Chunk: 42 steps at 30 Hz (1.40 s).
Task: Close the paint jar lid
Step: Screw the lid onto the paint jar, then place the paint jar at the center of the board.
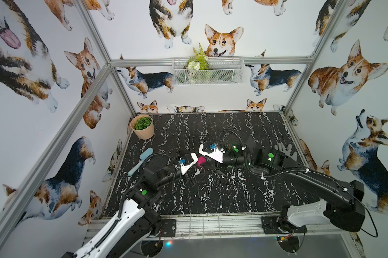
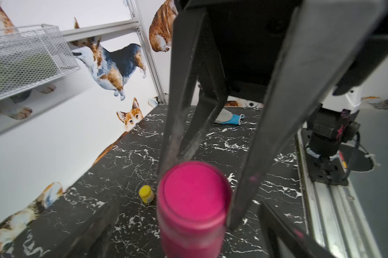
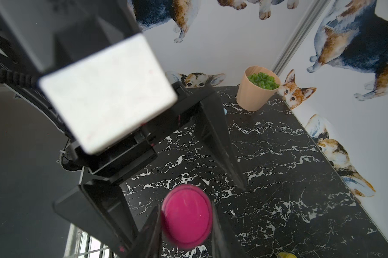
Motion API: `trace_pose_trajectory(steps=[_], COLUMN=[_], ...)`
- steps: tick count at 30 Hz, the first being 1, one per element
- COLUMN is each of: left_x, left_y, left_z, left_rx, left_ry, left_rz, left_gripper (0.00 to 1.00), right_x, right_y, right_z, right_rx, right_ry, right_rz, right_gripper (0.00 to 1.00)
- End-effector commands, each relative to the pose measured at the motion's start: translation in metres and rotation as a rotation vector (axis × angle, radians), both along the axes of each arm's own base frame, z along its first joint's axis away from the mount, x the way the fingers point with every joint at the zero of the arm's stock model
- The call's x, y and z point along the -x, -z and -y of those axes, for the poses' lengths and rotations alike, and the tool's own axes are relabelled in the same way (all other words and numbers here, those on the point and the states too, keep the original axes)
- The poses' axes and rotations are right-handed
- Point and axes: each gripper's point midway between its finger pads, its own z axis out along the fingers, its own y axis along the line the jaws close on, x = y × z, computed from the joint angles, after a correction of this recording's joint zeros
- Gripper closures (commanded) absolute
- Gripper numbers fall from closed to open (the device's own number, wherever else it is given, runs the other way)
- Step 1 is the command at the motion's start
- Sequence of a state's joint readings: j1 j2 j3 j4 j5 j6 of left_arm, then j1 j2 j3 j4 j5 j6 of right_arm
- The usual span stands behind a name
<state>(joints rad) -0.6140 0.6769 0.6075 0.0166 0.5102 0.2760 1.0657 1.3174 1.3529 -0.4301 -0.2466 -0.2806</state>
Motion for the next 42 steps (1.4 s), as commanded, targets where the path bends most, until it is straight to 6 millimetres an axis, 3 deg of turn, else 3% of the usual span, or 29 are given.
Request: trace_pose_trajectory(steps=[1, 11, 16, 19, 24, 28, 35, 42], left_x=[-0.004, -0.013, -0.038, -0.048, -0.058, -0.063, -0.072, -0.074], left_y=[-0.007, -0.007, -0.019, -0.015, 0.018, 0.034, 0.056, 0.073], left_z=[-0.002, -0.008, -0.029, -0.038, -0.053, -0.056, -0.076, -0.082], left_rx=[0.015, 0.008, 0.024, 0.033, 0.040, 0.069, 0.028, -0.052], left_ry=[-0.023, -0.091, -0.288, -0.378, -0.523, -0.571, -0.722, -0.749], left_rz=[0.029, 0.031, -0.020, -0.116, -0.331, -0.397, -0.448, -0.430], left_gripper=[0.00, 0.00, 0.00, 0.00, 0.00, 0.00, 0.00, 0.00], right_x=[-0.016, -0.051, -0.068, -0.075, -0.083, -0.084, -0.101, -0.118], right_y=[-0.013, -0.014, -0.002, 0.011, 0.064, 0.105, 0.151, 0.198], right_z=[0.007, 0.061, 0.102, 0.124, 0.153, 0.161, 0.167, 0.155], right_rx=[-0.047, -0.063, -0.027, -0.018, 0.016, 0.049, 0.097, 0.084], right_ry=[0.072, 0.289, 0.497, 0.617, 0.772, 0.822, 0.912, 0.943], right_rz=[0.012, 0.011, 0.020, 0.008, -0.094, -0.134, -0.143, -0.274], right_gripper=[0.73, 0.73, 0.73, 0.73, 0.73, 0.73, 0.73, 0.73])
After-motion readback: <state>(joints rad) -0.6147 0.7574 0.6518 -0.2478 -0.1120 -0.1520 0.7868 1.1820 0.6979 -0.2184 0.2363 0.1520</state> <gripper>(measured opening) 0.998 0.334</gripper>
